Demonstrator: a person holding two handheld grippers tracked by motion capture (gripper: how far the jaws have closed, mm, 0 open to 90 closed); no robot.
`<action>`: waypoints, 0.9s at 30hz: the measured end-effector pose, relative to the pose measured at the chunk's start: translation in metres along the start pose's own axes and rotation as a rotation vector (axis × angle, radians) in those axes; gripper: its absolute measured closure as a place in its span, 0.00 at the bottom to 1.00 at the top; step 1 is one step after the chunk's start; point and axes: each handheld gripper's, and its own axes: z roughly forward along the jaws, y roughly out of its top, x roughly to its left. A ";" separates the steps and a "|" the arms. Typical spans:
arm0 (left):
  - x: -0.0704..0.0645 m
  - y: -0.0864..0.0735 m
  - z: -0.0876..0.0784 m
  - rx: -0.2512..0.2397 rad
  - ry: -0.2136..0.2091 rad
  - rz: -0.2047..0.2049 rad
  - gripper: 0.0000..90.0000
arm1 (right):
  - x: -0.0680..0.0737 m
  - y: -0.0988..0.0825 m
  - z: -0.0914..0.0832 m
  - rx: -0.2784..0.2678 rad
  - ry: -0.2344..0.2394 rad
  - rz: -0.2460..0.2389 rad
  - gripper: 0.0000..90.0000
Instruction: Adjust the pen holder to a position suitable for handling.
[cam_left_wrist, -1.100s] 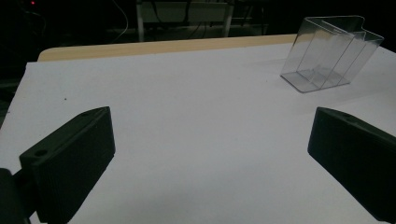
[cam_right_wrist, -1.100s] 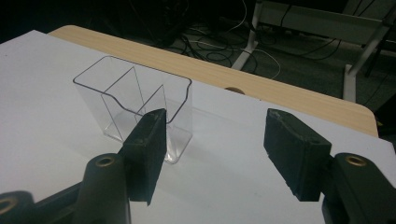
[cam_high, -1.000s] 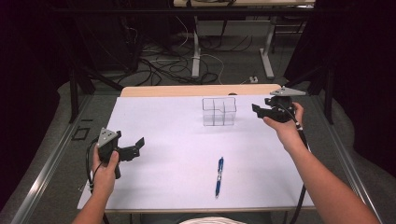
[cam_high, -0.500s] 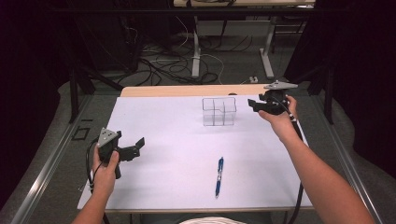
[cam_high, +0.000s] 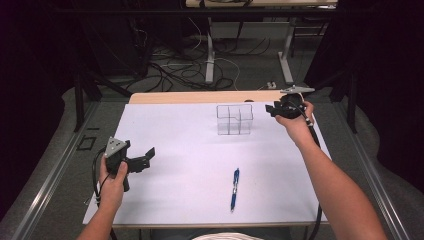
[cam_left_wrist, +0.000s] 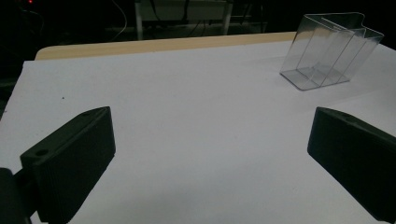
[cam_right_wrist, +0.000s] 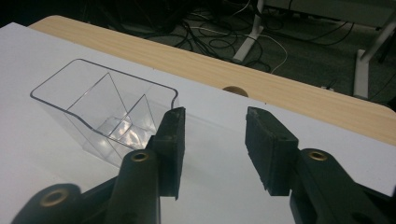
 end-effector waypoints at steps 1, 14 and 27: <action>0.000 0.000 0.000 0.000 0.000 0.000 0.01 | 0.000 0.000 0.000 0.000 0.000 0.000 0.67; 0.000 -0.001 0.001 0.009 -0.004 -0.001 0.01 | -0.008 -0.007 0.020 0.047 0.021 0.057 0.88; 0.001 -0.001 0.001 0.010 -0.002 -0.007 0.01 | -0.002 -0.015 0.043 0.090 0.057 0.057 1.00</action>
